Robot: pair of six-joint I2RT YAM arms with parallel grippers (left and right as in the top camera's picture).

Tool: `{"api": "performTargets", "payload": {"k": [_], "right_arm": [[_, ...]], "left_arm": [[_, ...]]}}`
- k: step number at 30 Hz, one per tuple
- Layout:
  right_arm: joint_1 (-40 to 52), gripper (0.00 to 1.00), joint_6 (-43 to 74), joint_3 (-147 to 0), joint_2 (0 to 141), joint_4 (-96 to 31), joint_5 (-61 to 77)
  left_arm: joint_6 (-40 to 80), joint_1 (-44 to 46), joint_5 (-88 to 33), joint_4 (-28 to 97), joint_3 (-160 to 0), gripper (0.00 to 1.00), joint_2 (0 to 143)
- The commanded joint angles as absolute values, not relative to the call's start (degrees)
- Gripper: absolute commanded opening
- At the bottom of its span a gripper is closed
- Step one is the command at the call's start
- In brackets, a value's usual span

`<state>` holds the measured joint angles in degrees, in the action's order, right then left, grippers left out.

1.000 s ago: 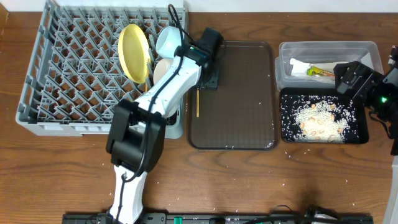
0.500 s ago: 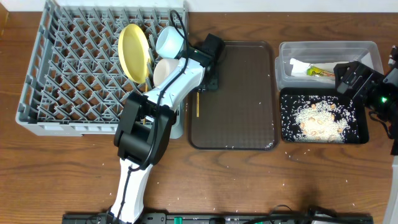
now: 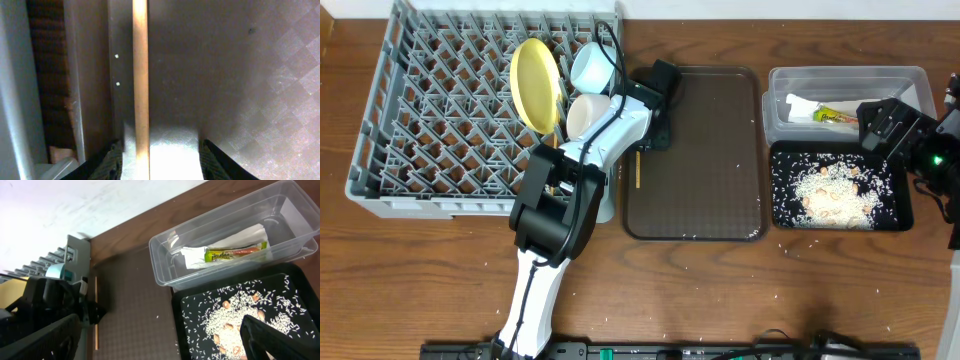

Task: Sort waste into correct bins and load items into the dishwasher
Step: 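Return the left gripper to the tray and grasp the second chopstick, then carry the second chopstick to the rack and insert it upright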

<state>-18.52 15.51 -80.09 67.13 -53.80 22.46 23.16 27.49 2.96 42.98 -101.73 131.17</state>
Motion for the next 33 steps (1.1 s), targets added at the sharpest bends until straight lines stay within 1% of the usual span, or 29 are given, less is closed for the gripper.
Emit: {"api": "performTargets", "payload": {"k": [1,3,4,6,7,13,17,22,27,30,33], "right_arm": [[-18.8,0.99,15.8,-80.6,67.3,-53.8,22.5],[-18.8,0.99,15.8,-80.6,67.3,-53.8,22.5],[-18.8,0.99,15.8,-80.6,67.3,-53.8,22.5],[-18.8,0.99,15.8,-80.6,67.3,-53.8,22.5],[-18.8,0.99,15.8,-80.6,67.3,-53.8,22.5],[-18.8,0.99,15.8,-80.6,67.3,-53.8,22.5],[-18.8,0.99,15.8,-80.6,67.3,-53.8,22.5],[-18.8,0.99,15.8,-80.6,67.3,-53.8,22.5],[-18.8,0.99,15.8,-80.6,67.3,-53.8,22.5],[-18.8,0.99,15.8,-80.6,67.3,-53.8,22.5],[-18.8,0.99,15.8,-80.6,67.3,-53.8,22.5]], "left_arm": [[23.9,27.9,2.7,43.2,-101.4,0.44,132.8],[23.9,28.2,1.8,43.2,-101.3,0.31,132.8],[23.9,28.4,1.5,43.2,-101.3,0.26,132.8],[23.9,29.2,1.3,43.2,-101.3,0.11,132.8],[23.9,29.6,1.3,43.2,-101.3,0.08,132.8],[22.2,30.5,1.3,44.2,-102.2,0.07,129.2],[19.0,29.8,1.4,46.9,-102.4,0.08,120.9],[14.5,28.2,6.7,53.9,-102.4,0.08,108.2],[11.9,24.8,12.8,62.1,-102.3,0.08,100.7],[8.5,20.7,14.8,67.3,-102.0,0.07,100.5],[7.0,16.8,14.8,67.4,-99.6,0.08,101.4]]}}
